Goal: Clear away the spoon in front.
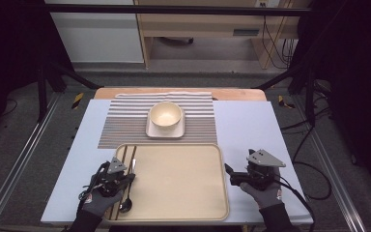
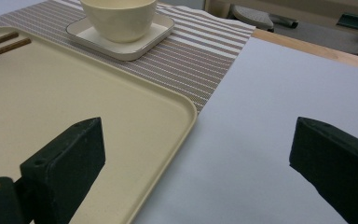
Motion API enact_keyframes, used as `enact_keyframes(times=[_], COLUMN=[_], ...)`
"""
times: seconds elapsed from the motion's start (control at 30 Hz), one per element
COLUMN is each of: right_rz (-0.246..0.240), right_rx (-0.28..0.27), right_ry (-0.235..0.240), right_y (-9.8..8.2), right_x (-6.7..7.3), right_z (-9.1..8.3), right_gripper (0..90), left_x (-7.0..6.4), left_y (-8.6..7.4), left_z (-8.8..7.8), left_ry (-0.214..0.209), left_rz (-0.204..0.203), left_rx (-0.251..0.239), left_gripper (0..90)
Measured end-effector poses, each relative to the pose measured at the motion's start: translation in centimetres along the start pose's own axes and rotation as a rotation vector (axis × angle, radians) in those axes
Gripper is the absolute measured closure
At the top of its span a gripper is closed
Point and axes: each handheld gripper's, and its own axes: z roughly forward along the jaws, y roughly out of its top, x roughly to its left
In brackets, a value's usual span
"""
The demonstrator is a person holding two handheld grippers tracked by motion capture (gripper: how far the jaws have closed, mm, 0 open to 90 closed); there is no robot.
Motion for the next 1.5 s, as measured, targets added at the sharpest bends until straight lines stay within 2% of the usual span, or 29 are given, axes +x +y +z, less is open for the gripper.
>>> enact_keyframes(times=[0.33,0.63,0.8,1.17,1.27,1.37,1.5], right_rz=[-0.004,-0.006,-0.007,-0.008,-0.008,-0.006,-0.005], right_rx=[0.0,0.001,0.001,0.002,0.002,0.003,0.003], right_ry=[-0.001,-0.002,-0.002,-0.001,-0.001,0.0,0.0], right_y=[0.0,0.0,0.0,0.0,0.0,0.0,0.0], right_x=[0.0,0.0,0.0,0.0,0.0,0.0,0.0], right_z=[0.0,0.0,0.1,0.1,0.1,0.1,0.1], right_gripper=[3.6,3.6,3.6,3.6,3.6,3.6,3.6], left_x=[0.2,0.6,1.0,1.4,1.4,1.1,0.7], left_y=[-0.2,-0.3,-0.3,-0.4,-0.3,0.1,0.5], left_z=[-0.4,-0.8,-0.4,-0.3,-0.3,-0.5,-0.6], left_ry=[-0.003,0.035,0.061,0.074,0.077,0.069,0.055], left_rz=[-0.002,-0.017,-0.027,-0.039,-0.029,-0.023,-0.009], left_rx=[-0.014,-0.038,-0.023,-0.026,-0.023,-0.057,-0.077], left_gripper=[89.1,89.3,89.3,89.3,89.4,89.4,89.4])
